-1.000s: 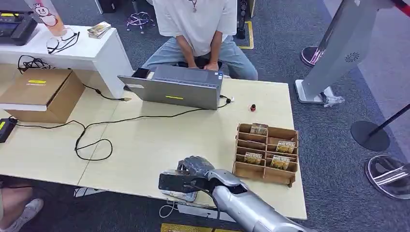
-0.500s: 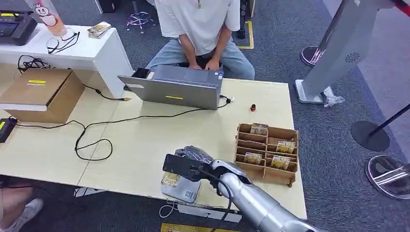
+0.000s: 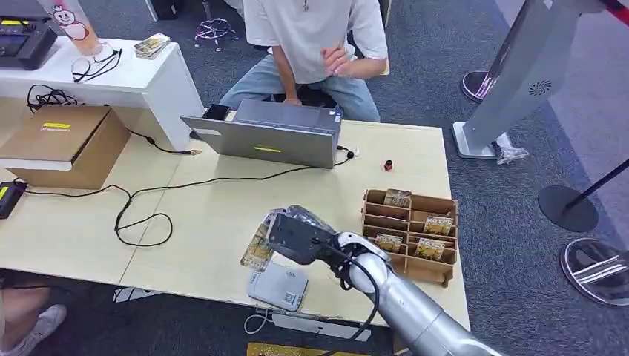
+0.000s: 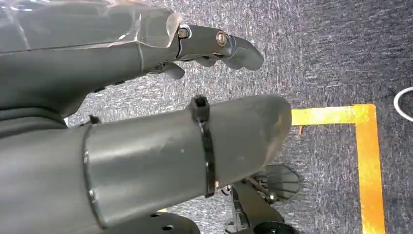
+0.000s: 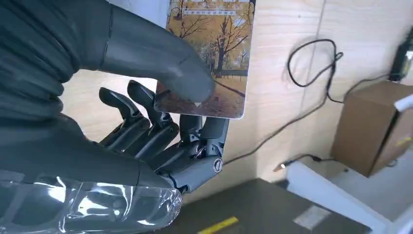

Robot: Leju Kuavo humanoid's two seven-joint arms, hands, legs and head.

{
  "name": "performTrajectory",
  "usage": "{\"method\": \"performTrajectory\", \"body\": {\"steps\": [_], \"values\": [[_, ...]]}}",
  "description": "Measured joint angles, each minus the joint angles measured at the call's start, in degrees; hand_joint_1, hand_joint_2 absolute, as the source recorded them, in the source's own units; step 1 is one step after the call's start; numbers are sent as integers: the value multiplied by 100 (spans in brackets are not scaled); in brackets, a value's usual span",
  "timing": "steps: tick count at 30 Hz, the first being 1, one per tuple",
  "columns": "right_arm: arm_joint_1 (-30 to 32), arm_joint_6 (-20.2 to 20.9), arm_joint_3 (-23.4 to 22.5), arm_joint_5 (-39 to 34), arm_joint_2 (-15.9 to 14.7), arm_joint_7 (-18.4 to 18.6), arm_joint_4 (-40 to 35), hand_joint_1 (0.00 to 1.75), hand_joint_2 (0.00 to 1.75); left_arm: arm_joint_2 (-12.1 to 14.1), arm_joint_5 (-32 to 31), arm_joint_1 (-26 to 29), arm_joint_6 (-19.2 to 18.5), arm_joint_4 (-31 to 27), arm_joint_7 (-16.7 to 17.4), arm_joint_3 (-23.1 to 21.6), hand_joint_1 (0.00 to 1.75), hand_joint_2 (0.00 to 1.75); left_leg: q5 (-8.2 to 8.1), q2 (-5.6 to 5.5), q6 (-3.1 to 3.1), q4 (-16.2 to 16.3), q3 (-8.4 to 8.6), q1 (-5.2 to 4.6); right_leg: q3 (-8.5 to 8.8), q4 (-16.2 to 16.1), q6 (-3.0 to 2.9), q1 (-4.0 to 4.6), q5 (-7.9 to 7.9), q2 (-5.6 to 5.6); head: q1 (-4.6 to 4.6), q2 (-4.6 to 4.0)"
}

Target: Pass the card to the sensor for recognition and then transmit it.

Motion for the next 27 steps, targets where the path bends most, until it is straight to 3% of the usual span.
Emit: {"method": "performTrajectory", "body": {"steps": [6, 12, 27], "values": [[96, -188, -175, -33, -138, -133, -485, 175, 175, 0, 39, 13, 24, 0, -37, 0, 0, 0, 0, 0, 0, 0, 0, 0, 0, 0, 0, 0, 0, 0, 0, 0], [191, -730, -420, 376, -210, -269, -938, 175, 175, 0, 52, 25, 33, 0, -81, 0, 0, 0, 0, 0, 0, 0, -1, 0, 0, 0, 0, 0, 0, -1, 2, 0], [258, -2400, -966, 2632, -236, -264, -1475, 175, 175, -9, 59, 56, 107, 0, -155, 0, 0, 0, 0, -1, 0, 0, -2, 0, 0, 0, 0, 0, 0, -1, 0, 0]]}}
